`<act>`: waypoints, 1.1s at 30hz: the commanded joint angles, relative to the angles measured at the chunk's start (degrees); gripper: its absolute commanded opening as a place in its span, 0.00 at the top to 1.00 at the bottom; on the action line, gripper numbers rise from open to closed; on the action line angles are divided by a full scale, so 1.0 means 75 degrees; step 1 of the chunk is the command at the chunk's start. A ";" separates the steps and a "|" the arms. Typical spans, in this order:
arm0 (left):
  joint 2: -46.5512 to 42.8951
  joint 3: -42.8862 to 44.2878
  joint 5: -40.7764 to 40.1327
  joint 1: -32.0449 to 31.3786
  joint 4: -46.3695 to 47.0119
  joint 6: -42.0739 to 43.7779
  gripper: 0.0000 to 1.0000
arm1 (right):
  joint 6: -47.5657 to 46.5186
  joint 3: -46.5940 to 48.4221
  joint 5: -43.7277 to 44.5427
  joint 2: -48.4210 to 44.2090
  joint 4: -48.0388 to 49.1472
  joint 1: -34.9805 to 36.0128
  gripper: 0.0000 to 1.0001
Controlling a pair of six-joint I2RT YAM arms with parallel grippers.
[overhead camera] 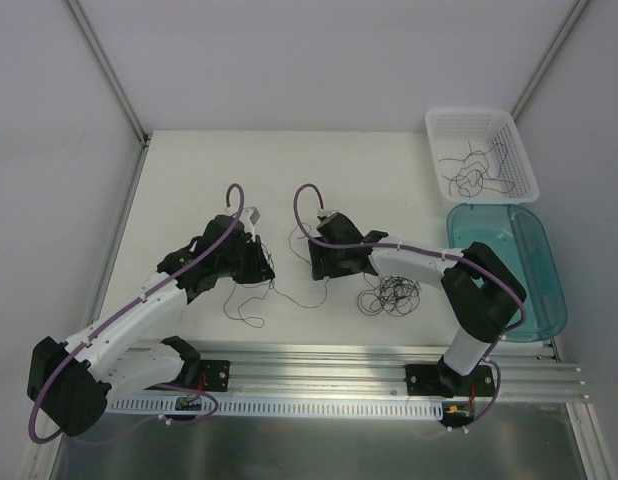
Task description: Untangle the cables
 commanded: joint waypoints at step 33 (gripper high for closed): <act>-0.0040 0.0205 0.0007 -0.0189 0.0916 -0.1524 1.00 | -0.0017 -0.2036 -0.2202 -0.3626 0.3527 0.0647 0.95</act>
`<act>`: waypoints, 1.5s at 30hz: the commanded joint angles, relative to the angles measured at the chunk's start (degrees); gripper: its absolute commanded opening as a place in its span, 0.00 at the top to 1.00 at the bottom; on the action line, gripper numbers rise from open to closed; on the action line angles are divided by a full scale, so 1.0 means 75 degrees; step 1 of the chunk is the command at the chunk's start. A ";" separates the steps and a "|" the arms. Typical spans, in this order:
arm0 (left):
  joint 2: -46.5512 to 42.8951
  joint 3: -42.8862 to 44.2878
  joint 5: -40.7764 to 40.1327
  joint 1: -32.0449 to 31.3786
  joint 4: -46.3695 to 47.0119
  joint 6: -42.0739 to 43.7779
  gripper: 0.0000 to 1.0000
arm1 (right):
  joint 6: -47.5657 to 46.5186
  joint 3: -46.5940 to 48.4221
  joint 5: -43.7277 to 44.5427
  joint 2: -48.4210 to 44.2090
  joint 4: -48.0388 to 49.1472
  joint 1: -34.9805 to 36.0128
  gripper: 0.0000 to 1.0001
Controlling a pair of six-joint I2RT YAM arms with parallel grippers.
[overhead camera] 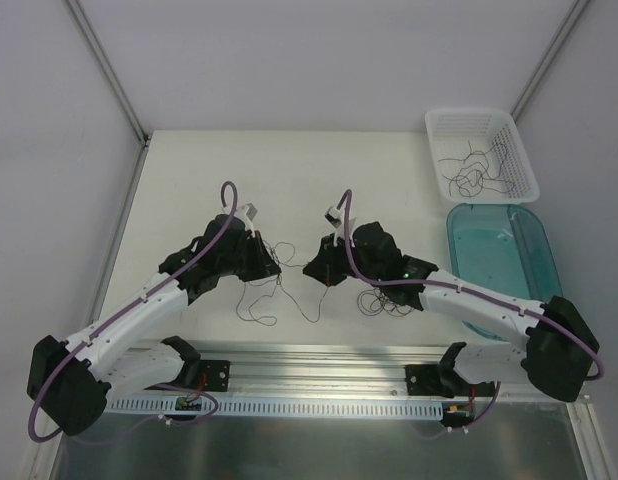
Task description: Untangle the cables
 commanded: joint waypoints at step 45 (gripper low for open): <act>-0.0247 -0.0060 -0.0250 -0.1086 0.2041 -0.2461 1.00 | -0.0695 0.0755 0.3297 -0.0727 -0.1645 0.1834 0.42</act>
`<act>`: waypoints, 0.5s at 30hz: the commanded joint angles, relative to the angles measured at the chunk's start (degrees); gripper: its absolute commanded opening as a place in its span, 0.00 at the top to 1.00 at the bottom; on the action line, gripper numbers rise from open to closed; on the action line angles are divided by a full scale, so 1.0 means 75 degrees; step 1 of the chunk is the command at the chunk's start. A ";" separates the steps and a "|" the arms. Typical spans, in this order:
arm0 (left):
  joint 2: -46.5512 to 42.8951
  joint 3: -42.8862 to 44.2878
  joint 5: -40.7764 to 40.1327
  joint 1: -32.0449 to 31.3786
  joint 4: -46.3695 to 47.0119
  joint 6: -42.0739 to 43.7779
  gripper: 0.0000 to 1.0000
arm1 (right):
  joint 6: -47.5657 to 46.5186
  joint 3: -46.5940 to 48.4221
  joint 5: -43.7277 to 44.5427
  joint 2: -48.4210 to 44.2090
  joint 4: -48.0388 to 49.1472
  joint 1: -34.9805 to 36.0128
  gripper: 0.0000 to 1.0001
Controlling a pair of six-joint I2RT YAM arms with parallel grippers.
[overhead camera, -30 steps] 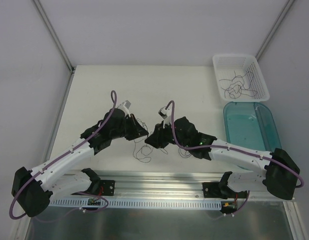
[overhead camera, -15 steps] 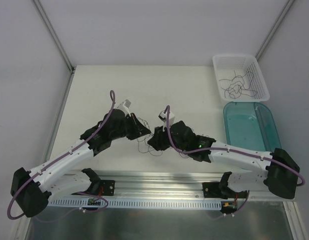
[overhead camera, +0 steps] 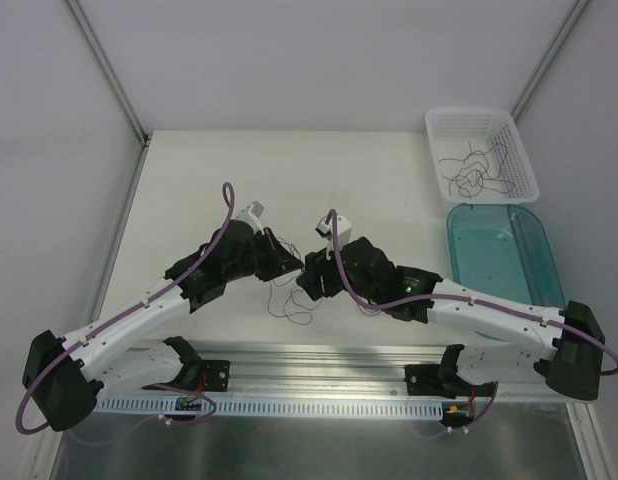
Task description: Untangle the cables
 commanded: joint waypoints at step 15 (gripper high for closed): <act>-0.0201 -0.0011 0.0413 -0.0318 0.0901 -0.0461 1.00 | -0.0198 -0.0235 0.0424 0.0325 0.1064 0.0071 0.41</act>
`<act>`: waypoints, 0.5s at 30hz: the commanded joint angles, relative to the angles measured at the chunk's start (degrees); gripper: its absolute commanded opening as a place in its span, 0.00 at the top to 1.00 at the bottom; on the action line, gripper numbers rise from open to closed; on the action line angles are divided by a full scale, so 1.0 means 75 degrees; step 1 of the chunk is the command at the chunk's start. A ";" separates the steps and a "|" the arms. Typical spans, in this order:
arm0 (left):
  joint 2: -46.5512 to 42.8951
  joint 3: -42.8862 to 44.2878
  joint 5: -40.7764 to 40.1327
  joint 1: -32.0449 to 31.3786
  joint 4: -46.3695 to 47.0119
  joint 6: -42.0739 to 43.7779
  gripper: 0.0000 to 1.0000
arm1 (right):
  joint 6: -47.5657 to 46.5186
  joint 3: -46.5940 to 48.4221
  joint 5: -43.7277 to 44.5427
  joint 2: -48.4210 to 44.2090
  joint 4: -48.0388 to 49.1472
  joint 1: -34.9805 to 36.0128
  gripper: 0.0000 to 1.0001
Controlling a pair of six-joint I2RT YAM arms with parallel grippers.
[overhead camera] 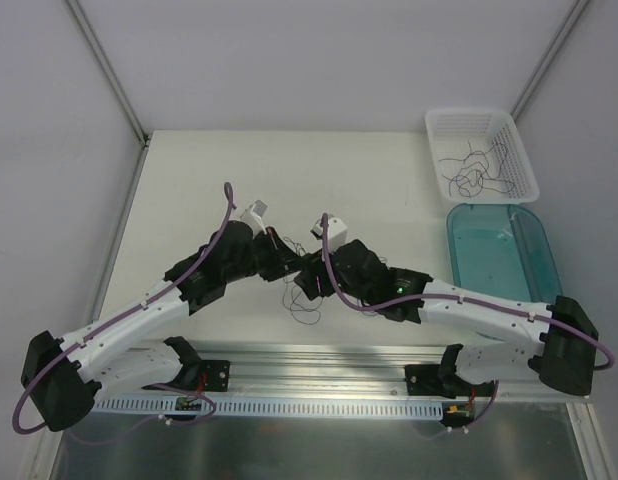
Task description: Untangle the cables
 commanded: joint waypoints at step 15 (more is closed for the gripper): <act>-0.0251 -0.0309 -0.0047 -0.0249 0.1083 -0.0376 0.90 | 0.0054 -0.0849 0.0637 -0.0771 0.1015 0.0033 0.99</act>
